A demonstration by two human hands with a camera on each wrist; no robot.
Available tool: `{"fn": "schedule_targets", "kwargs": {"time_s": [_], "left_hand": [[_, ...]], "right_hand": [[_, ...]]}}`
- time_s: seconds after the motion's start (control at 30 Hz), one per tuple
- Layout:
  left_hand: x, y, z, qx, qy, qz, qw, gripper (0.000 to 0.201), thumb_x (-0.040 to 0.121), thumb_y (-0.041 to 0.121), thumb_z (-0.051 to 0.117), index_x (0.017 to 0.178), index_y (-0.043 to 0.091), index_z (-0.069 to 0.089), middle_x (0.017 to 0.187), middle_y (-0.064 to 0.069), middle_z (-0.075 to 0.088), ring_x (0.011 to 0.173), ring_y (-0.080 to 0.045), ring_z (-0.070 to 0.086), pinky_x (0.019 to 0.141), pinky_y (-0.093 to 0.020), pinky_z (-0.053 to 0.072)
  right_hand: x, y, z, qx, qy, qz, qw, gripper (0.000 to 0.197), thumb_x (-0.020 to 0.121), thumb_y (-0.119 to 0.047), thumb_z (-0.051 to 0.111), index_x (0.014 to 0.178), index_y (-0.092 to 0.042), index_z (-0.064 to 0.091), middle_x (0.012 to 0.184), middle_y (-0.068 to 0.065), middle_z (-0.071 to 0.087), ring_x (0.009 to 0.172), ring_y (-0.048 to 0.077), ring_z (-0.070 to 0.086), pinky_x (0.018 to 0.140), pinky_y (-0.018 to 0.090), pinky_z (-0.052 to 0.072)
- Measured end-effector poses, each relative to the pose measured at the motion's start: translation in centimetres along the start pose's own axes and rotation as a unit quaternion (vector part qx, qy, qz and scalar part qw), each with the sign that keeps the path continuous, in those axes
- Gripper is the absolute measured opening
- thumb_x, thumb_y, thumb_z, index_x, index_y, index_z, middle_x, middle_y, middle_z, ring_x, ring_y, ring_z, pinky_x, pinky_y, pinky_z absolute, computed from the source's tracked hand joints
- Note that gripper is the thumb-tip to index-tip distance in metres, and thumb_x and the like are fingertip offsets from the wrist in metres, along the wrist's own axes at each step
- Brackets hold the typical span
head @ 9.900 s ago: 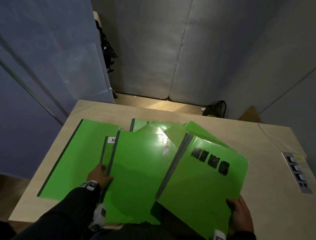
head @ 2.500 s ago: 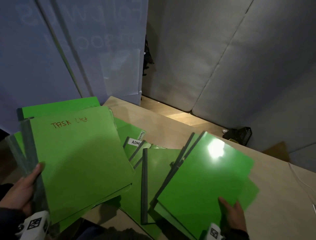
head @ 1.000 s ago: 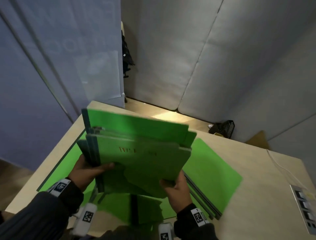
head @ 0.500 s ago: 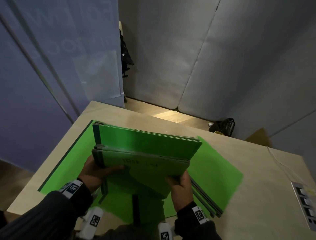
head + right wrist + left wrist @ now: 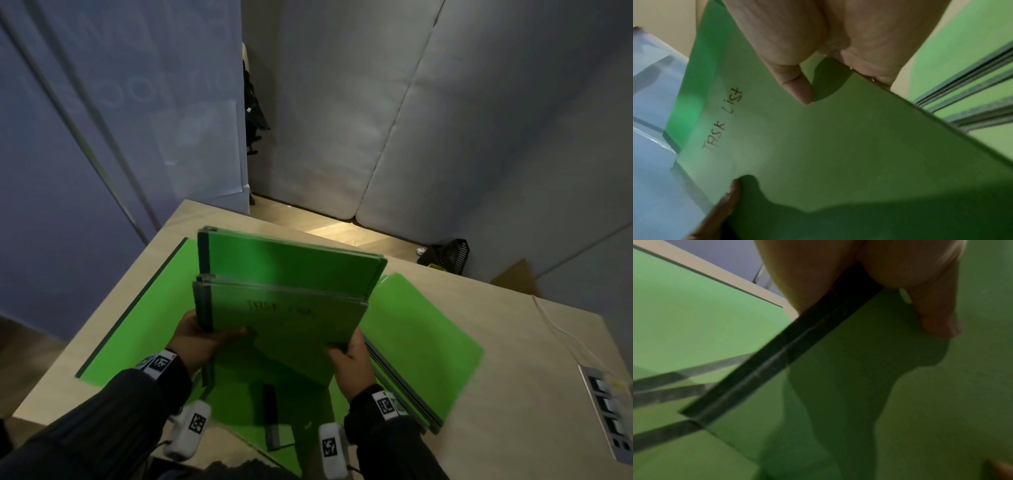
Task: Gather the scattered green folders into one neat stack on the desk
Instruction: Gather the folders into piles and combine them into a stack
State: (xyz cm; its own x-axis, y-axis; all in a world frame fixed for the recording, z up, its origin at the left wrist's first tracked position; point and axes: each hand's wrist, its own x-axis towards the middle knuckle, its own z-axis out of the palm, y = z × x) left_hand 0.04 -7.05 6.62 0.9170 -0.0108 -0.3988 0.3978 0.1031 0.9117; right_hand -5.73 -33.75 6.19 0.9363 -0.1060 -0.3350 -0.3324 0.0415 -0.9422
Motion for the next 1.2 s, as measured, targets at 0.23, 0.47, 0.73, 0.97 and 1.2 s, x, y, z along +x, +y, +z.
{"fn": "schedule_targets", "kwargs": {"time_s": [0.23,0.47,0.73,0.97,1.2], "left_hand": [[0.1,1.1,-2.1,0.028,0.036,0.004,0.999,0.043,0.060,0.017,0.084,0.100,0.007,0.073,0.091,-0.007,0.079,0.083,-0.027,0.076,0.076,-0.042,0.059],[-0.7,0.6,-7.6,-0.014,0.172,-0.069,0.983,0.035,0.068,0.011,0.080,0.098,-0.002,0.068,0.087,-0.018,0.075,0.062,-0.027,0.074,0.058,-0.045,0.061],[-0.2,-3.3,-11.8,0.186,0.194,-0.250,0.930,0.079,0.049,0.078,0.072,0.098,0.016,0.063,0.056,-0.002,0.043,0.039,-0.020,0.046,0.050,-0.035,0.045],[0.3,-3.5,-11.6,0.211,0.156,-0.278,0.924,0.068,0.058,0.079,0.065,0.102,0.027,0.062,0.065,-0.004,0.037,0.052,-0.029,0.057,0.059,-0.043,0.053],[0.4,-3.6,-9.0,0.118,0.171,-0.210,0.955,0.061,0.053,0.053,0.082,0.081,0.007,0.054,0.084,-0.016,0.058,0.075,-0.031,0.056,0.079,-0.041,0.046]], "right_hand": [[2.0,3.7,-7.2,-0.220,0.122,0.083,0.964,0.048,0.081,-0.024,0.078,0.121,-0.030,0.052,0.134,0.001,0.050,0.120,0.023,0.051,0.084,0.029,0.055],[0.3,8.3,-18.5,-0.223,0.358,0.364,0.830,0.095,0.061,-0.043,0.088,0.138,-0.011,0.043,0.138,0.025,0.035,0.115,0.053,0.049,0.103,0.059,0.042],[-0.2,9.0,-18.3,-0.145,0.374,0.427,0.810,0.108,0.053,-0.050,0.089,0.136,-0.008,0.034,0.135,0.027,0.043,0.106,0.049,0.055,0.088,0.052,0.048],[-1.1,9.3,-19.9,-0.007,0.376,0.367,0.851,0.060,0.066,-0.046,0.084,0.097,0.003,0.068,0.107,0.022,0.069,0.091,0.041,0.066,0.094,0.055,0.054],[-2.7,6.3,-16.5,0.276,0.281,0.296,0.870,0.036,0.094,-0.018,0.063,0.128,-0.010,0.058,0.123,0.022,0.063,0.098,0.042,0.065,0.082,0.051,0.054]]}}
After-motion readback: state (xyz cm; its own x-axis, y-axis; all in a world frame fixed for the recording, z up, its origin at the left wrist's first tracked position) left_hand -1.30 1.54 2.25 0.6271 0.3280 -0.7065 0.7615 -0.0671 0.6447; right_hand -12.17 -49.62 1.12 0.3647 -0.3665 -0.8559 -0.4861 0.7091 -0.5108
